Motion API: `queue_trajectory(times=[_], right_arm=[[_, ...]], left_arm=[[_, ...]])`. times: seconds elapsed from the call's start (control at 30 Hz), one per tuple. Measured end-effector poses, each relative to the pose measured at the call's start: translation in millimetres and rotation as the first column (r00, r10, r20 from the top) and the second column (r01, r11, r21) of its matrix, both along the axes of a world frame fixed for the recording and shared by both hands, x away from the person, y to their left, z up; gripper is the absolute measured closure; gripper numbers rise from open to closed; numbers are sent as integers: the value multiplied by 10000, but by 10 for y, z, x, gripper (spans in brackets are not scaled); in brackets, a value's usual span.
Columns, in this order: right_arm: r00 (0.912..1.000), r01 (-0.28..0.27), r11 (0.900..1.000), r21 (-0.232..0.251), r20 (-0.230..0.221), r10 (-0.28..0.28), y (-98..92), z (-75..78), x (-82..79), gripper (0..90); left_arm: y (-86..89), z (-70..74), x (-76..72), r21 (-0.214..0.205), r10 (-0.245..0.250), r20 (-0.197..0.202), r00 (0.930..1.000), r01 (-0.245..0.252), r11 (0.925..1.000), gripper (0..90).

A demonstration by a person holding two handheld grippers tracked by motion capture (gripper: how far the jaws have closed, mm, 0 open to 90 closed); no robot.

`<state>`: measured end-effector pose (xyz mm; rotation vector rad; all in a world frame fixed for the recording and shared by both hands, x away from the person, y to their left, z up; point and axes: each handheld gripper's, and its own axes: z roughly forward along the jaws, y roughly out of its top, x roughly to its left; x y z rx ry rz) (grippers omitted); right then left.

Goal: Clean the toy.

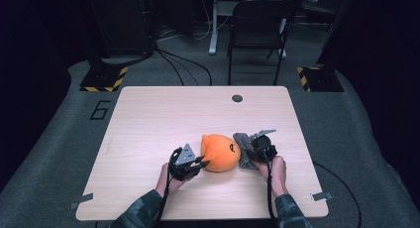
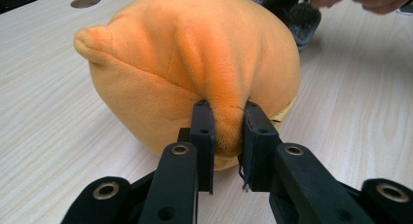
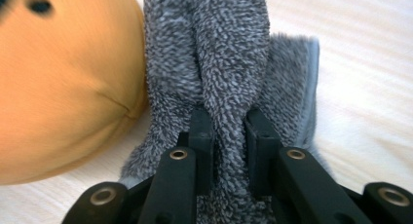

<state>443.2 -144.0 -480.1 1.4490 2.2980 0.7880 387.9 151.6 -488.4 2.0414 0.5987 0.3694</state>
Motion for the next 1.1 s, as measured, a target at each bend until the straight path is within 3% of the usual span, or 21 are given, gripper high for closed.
queue_trajectory(times=[0.07, 0.1, 0.13, 0.17, 0.2, 0.23, 0.27, 0.3, 0.37, 0.47, 0.5, 0.57, 0.6, 0.87, 1.1], right_arm=[[9999, 39, 9999, 94, 121, -40, -17, 53, -14, 767], [9982, 30, 9996, 283, 604, -47, -56, 189, -49, 767], [9982, 30, 9996, 283, 604, -47, -56, 189, -49, 767], [9945, 23, 9982, 602, 1041, -86, -72, 364, -111, 767], [9945, 23, 9982, 602, 1041, -86, -72, 364, -111, 767], [9873, -155, 9960, 874, 1591, 14, -70, 541, -181, 767], [9873, -155, 9960, 874, 1591, 14, -70, 541, -181, 767], [9783, -543, 9919, 1146, 2051, 298, -41, 694, -258, 767], [9726, -870, 9861, 1416, 2261, 533, 52, 783, -324, 767], [9703, -1234, 9848, 1224, 2230, 939, 168, 778, -355, 767], [9709, -1587, 9835, 868, 1947, 1395, 328, 680, -352, 767], [9735, -1556, 9846, 801, 1814, 1391, 395, 620, -337, 767], [9764, -1604, 9861, 441, 1535, 1520, 468, 499, -304, 768], [9832, -1299, 9905, 450, 1352, 1228, 350, 401, -234, 767], [9940, -790, 9966, 217, 771, 771, 179, 257, -136, 767]], left_arm=[[-1, -2, 1, -31, -9, 6, 10000, 9, 10000, 777], [-1, -2, 2, -33, -5, 7, 10000, 5, 10000, 777], [-1, -3, 1, -39, -8, 3, 10000, 8, 10000, 777], [0, -1, 3, -14, -42, 17, 10000, 42, 10000, 777], [0, -1, 3, -14, -42, 17, 10000, 42, 10000, 777], [-1, -3, 3, -45, -25, -10, 10000, 25, 10000, 777], [-1, -3, 3, -45, -25, -10, 10000, 25, 10000, 777], [0, -4, 5, -62, -22, -7, 10000, 22, 10000, 777], [1, -6, 5, -85, -12, -13, 10000, 12, 10000, 776], [1, -5, 4, -72, -32, -34, 10000, 32, 10000, 775], [1, -5, 4, -63, -30, -18, 10000, 29, 10000, 775], [1, -6, 4, -46, -38, -16, 10000, 38, 10000, 775], [1, -8, 6, 3, -67, 9, 10000, 67, 10000, 775], [-2, -9, 10, -8, -98, 34, 9999, 98, 10000, 775], [-16, -9, -1, -22, -82, 53, 10000, 82, 10000, 775]])
